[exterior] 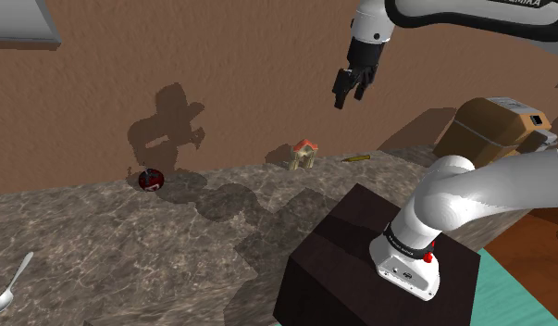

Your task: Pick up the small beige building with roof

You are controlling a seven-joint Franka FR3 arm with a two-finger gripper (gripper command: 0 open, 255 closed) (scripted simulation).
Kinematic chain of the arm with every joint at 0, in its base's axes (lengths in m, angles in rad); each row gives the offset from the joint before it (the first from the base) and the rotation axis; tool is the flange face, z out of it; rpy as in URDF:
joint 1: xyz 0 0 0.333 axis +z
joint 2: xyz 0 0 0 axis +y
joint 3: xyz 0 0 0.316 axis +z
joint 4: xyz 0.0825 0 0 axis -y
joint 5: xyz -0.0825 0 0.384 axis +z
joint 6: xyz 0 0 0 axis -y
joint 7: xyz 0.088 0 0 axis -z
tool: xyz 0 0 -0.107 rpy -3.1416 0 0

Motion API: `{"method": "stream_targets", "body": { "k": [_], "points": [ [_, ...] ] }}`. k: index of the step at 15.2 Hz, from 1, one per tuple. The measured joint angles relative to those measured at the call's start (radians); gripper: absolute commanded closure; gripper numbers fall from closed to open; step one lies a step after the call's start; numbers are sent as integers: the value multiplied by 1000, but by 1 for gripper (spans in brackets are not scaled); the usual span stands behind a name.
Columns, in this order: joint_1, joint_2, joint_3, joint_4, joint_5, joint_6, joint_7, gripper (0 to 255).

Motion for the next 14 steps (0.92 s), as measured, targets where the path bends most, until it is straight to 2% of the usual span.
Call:
{"method": "stream_targets", "body": {
  "k": [4, 11, 14],
  "points": [
    [1, 2, -32, -55, -25, 60, -59, 0],
    [-3, 76, -142, -184, -108, 283, -249, 0],
    [-4, 150, -192, -207, -140, 390, -331, 0]
  ]
}}
